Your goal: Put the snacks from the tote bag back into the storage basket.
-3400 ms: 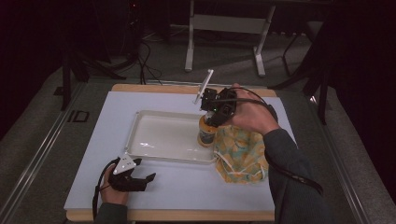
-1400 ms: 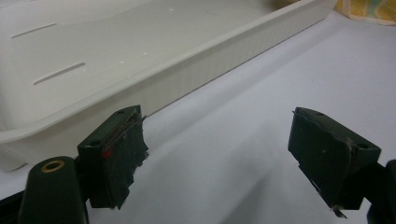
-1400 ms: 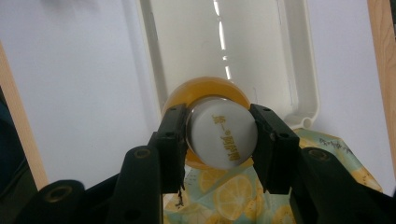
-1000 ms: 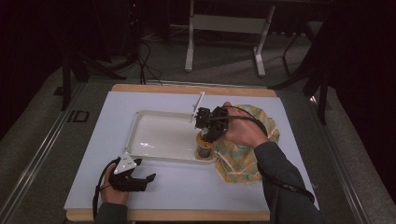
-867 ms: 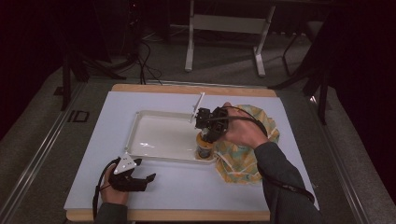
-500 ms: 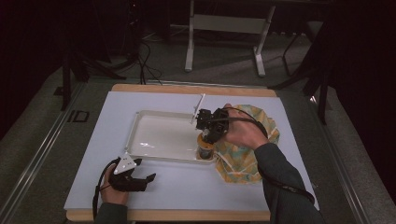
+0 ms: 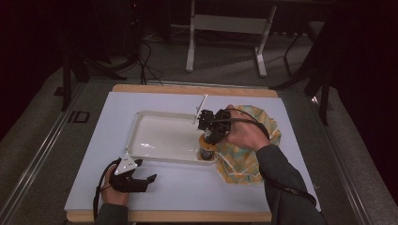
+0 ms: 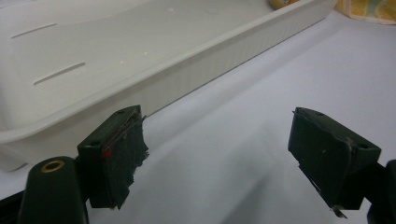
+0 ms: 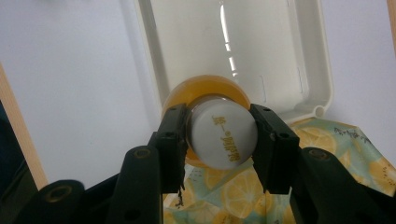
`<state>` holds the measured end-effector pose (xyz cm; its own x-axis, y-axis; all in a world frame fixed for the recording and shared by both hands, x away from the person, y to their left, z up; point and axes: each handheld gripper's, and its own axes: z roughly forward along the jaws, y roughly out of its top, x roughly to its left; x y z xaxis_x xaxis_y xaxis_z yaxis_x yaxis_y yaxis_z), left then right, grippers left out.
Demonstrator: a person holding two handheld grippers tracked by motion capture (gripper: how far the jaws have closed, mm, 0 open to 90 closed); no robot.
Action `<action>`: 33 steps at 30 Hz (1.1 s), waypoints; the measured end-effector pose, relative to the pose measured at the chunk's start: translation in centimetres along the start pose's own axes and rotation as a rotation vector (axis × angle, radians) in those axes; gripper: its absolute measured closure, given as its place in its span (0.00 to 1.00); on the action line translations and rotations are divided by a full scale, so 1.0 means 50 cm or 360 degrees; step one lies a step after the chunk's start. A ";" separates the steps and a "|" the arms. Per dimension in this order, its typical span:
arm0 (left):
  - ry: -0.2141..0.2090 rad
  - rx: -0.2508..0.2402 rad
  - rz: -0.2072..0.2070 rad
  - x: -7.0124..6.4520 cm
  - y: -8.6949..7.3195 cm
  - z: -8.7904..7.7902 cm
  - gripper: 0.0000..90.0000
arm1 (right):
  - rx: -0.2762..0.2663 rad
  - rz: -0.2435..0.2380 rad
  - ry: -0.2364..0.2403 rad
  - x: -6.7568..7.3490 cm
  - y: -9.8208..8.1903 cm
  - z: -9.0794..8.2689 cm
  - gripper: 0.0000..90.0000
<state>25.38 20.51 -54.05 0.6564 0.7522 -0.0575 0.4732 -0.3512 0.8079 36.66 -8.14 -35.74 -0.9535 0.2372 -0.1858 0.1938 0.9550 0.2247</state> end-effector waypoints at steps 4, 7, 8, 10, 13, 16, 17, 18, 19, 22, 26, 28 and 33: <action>0.0002 0.0002 0.0002 0.000 0.000 0.000 0.21 | 0.0005 0.0022 0.0002 -0.001 0.001 0.001 0.65; 0.0001 0.0002 0.0002 0.000 0.000 0.000 0.21 | 0.0003 0.0026 0.0009 -0.002 0.001 0.002 0.65; 0.0002 0.0002 0.0002 0.000 0.000 0.000 0.21 | 0.0004 0.0026 0.0012 -0.001 0.001 0.002 0.65; 0.0002 0.0002 0.0002 0.000 0.000 0.000 0.21 | 0.0002 0.0006 0.0012 -0.001 0.002 0.003 0.65; 0.0003 0.0003 0.0004 0.000 0.000 0.000 0.21 | 0.0022 0.0001 0.0014 0.002 0.004 0.002 0.65; 0.0003 0.0004 0.0003 -0.001 0.000 0.000 0.21 | 0.0036 0.0000 0.0014 0.003 0.006 0.002 0.65; 0.0003 0.0004 0.0003 0.000 0.000 0.000 0.21 | 0.0039 0.0003 0.0013 0.002 0.007 0.002 0.65; 0.0002 0.0003 0.0004 0.000 0.000 0.000 0.21 | 0.0046 0.0007 0.0011 0.002 0.008 0.002 0.65; 0.0002 0.0003 0.0004 0.000 0.000 0.000 0.21 | 0.0046 0.0007 0.0011 0.002 0.008 0.002 0.65; 0.0003 0.0003 0.0004 -0.001 0.000 0.000 0.21 | 0.0039 -0.0001 -0.0014 0.000 0.008 0.006 0.61; 0.0002 0.0005 0.0001 -0.001 0.000 0.001 0.21 | 0.0018 0.0001 -0.0019 0.000 0.009 0.006 0.59; 0.0002 0.0004 0.0000 -0.001 0.000 0.001 0.21 | 0.0011 -0.0002 -0.0026 0.000 0.009 0.004 0.58; 0.0004 0.0003 0.0002 -0.001 0.000 0.000 0.21 | -0.0009 -0.0006 -0.0040 0.000 0.009 -0.001 0.56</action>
<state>25.37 20.46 -54.05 0.6555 0.7532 -0.0554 0.4738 -0.3531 0.8067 36.74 -7.71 -35.60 -0.9481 0.2381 -0.2105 0.1888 0.9548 0.2295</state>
